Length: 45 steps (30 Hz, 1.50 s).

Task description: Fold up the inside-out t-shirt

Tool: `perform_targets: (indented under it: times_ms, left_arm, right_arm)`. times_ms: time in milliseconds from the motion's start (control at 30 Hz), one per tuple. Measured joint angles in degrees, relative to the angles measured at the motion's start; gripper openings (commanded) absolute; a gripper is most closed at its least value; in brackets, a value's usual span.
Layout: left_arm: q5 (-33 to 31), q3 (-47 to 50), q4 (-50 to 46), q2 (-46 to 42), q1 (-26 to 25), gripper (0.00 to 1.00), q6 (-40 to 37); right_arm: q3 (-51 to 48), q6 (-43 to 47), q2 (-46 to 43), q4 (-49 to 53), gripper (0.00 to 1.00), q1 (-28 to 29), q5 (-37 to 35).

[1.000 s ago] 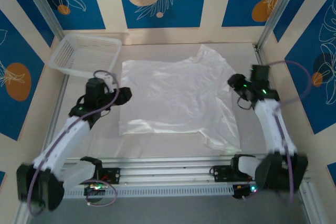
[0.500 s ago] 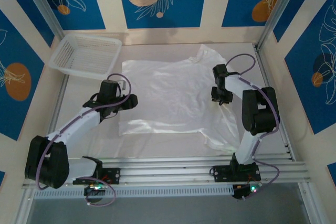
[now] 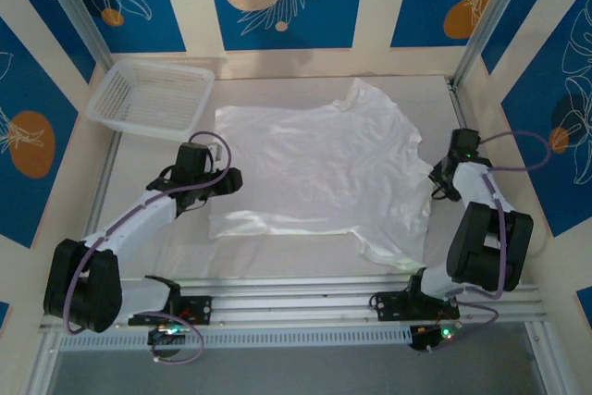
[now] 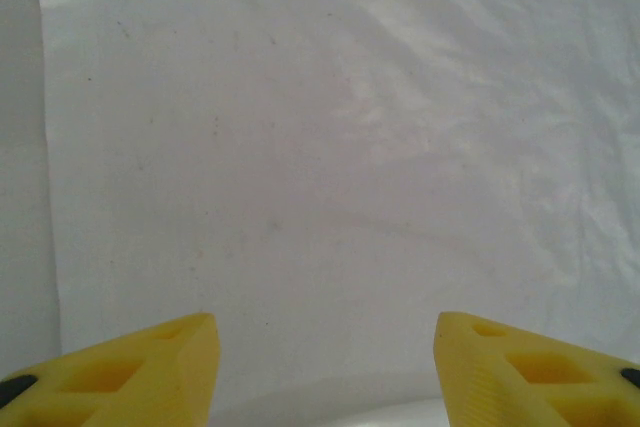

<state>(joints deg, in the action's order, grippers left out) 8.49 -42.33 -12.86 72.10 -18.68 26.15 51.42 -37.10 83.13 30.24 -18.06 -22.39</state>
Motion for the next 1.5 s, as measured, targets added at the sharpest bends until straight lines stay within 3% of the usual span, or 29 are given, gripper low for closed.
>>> perform_targets:
  times_ms: [67,100,133,167,200,300,433,567,700,967,1000,1100,1200,1333,1400,1500]
  left_arm:
    - [0.0,0.0,0.0,0.0,0.0,0.58,0.3]
    - [0.0,0.0,0.0,0.1,-0.1,0.52,0.4]
    - [0.2,0.0,0.0,0.4,-0.3,0.34,0.5]
    - [0.3,-0.3,-0.1,1.0,-0.8,0.07,0.7]
    - [0.3,-0.9,-0.2,1.9,-1.4,0.00,0.8]
    - [-0.8,-6.4,-1.9,9.0,-5.0,0.00,0.9]
    - [-4.6,-15.6,-2.1,21.3,-7.9,0.00,3.1]
    - [-10.1,-21.5,-3.1,31.0,-7.8,0.00,5.6]
    - [-14.2,-28.2,-5.0,39.3,-7.0,0.00,7.9]
    - [-14.6,-34.6,-3.0,44.4,-2.3,0.00,9.3]
    - [-14.0,-34.3,-2.5,44.2,-1.9,0.00,9.2]
    - [-11.1,-30.5,-0.2,40.4,-1.1,0.17,8.0]
    - [-7.4,-23.2,1.3,30.1,-1.3,0.31,7.6]
    - [-5.4,-14.1,4.1,11.0,-2.1,0.42,7.1]
    - [-5.5,-10.6,5.3,3.5,-2.3,0.45,6.5]
    - [-5.5,-5.6,6.0,-3.5,-2.3,0.47,6.1]
  right_arm:
    - [-0.1,-1.0,-0.2,0.7,0.49,-0.5,1.6]
    - [-0.1,-1.0,-0.6,0.5,0.49,-0.1,2.6]
    - [-0.2,-0.7,-1.5,0.3,0.46,1.0,4.0]
    - [-0.2,-0.4,-2.4,-0.1,0.41,2.5,5.2]
    - [-0.2,-0.1,-3.2,-0.7,0.32,4.3,6.4]
    - [0.2,-0.3,-2.6,-3.5,0.00,11.4,9.4]
    - [1.7,-3.5,6.5,-6.7,0.00,15.1,12.7]
    - [5.9,-4.8,17.4,-7.1,0.00,15.4,14.3]
    - [11.4,-5.6,22.0,-8.7,0.00,16.1,14.7]
    - [19.5,-5.9,27.1,-6.2,0.03,16.2,15.3]
    - [19.2,-5.9,26.3,-5.6,0.08,16.2,15.3]
    - [15.1,-6.0,18.4,-4.8,0.24,15.6,15.3]
    - [6.3,-7.3,3.1,-4.4,0.27,12.4,15.3]
    - [-6.3,-8.2,-14.4,-3.3,0.38,2.5,13.7]
    - [-10.4,-7.5,-17.1,-1.2,0.43,-0.9,12.3]
    - [-12.5,-5.0,-13.8,1.7,0.46,-2.9,11.8]
